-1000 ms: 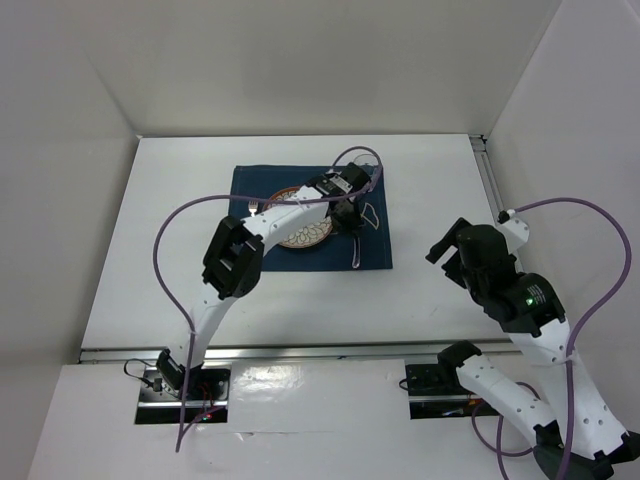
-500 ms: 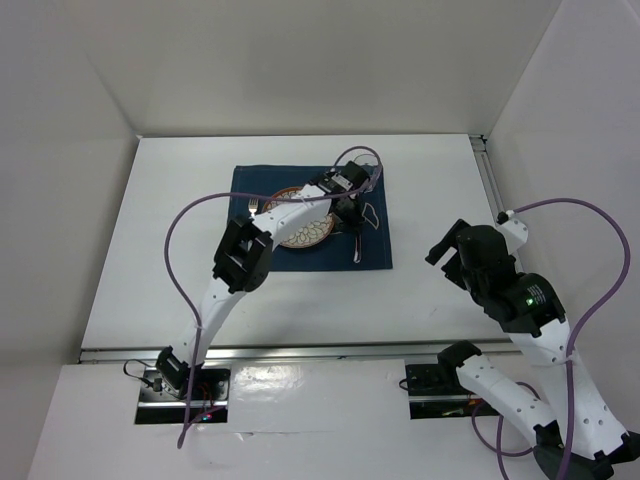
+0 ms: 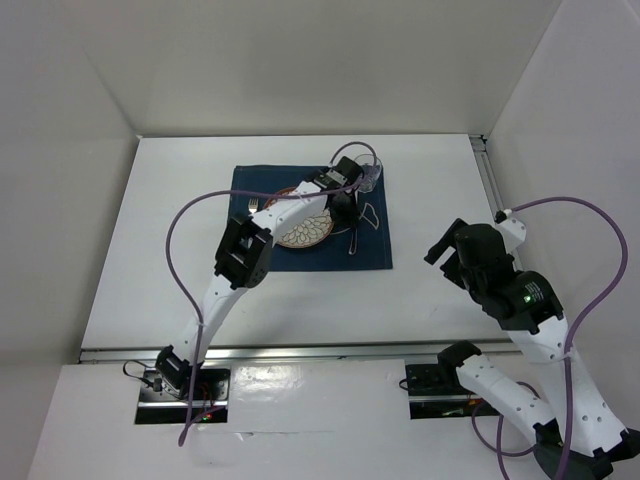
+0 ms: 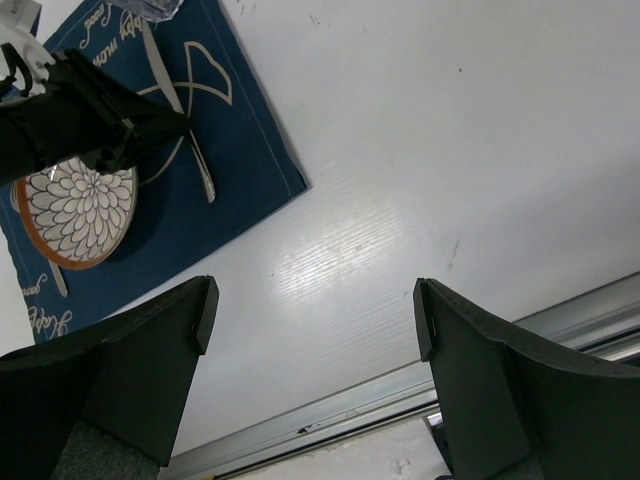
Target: Set the dinner table for one person
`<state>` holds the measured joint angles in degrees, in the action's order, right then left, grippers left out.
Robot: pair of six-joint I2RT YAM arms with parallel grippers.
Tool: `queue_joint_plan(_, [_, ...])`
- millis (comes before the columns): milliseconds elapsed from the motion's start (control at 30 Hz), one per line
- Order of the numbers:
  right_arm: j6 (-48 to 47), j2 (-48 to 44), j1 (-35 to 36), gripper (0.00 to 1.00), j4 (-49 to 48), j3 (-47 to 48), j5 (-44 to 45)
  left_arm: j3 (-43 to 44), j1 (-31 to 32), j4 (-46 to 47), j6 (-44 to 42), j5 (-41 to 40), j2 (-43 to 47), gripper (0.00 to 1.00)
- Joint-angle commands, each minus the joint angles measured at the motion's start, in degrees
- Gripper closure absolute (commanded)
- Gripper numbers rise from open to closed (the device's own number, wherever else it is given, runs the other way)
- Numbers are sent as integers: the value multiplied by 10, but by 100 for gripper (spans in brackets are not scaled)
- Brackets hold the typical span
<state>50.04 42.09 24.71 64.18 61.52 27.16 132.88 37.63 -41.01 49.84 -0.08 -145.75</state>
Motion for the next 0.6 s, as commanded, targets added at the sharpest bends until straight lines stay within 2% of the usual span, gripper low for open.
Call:
queue_joint_plan(0, [1, 1, -3, 9, -2, 14, 7, 24, 2, 17, -11, 18, -10, 99])
queue_joint_plan(100, [1, 6, -3, 9, -2, 14, 7, 24, -4, 17, -16, 24, -10, 84])
queue_joint_plan(200, [1, 6, -3, 9, -2, 14, 7, 15, -4, 23, -22, 24, 11, 73])
queue_joint_plan(233, [1, 6, -3, 8, -2, 14, 7, 8, -4, 23, -28, 18, 17, 63])
queue_joint_plan(367, [1, 6, -3, 5, -2, 14, -5, 3, 2, 28, -46, 3, 58, 41])
queue_joint_plan(467, [-10, 12, -3, 5, -2, 20, -11, -11, 10, 28, -57, 3, 100, 35])
queue_joint_plan(567, [-55, 19, -3, 4, -20, 26, -16, -36, 24, 28, -69, 3, 155, 35])
